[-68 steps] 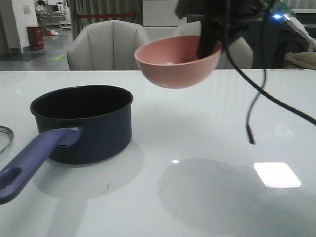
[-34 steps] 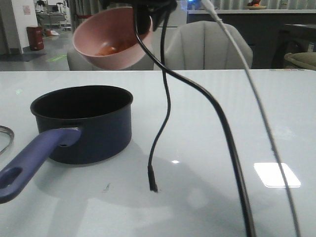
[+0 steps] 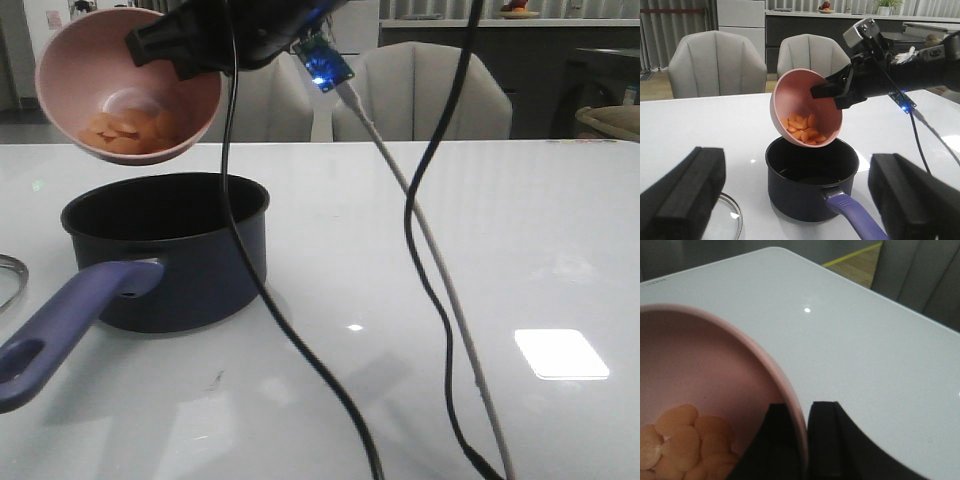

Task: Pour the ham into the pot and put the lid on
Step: 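Tilt the pink bowl with the right gripper to pour pieces into saucepan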

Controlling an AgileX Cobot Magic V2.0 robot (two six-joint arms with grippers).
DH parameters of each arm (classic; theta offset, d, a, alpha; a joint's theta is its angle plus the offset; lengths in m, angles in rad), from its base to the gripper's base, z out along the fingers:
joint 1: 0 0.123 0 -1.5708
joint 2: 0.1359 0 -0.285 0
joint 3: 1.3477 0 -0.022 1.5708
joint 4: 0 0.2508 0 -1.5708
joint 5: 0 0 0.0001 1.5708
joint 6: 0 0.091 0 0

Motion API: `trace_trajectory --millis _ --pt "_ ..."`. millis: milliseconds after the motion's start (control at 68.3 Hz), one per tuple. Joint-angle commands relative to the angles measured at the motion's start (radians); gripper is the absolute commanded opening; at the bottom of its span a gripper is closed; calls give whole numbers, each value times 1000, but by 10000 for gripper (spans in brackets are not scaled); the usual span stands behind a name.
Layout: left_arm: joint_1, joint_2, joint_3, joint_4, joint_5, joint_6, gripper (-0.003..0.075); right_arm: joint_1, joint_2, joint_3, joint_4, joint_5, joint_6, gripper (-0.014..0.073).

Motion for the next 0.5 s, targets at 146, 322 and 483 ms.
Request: trace_trajectory --millis 146,322,483 --pt "-8 6 -25 -1 -85 -1 625 -48 -66 49 22 -255 -168 139" --pt "-8 6 -25 -1 -85 -1 625 -58 -66 103 276 -434 -461 139" --pt "-8 6 -25 -1 -85 -1 625 -50 -63 216 493 -732 -704 139"
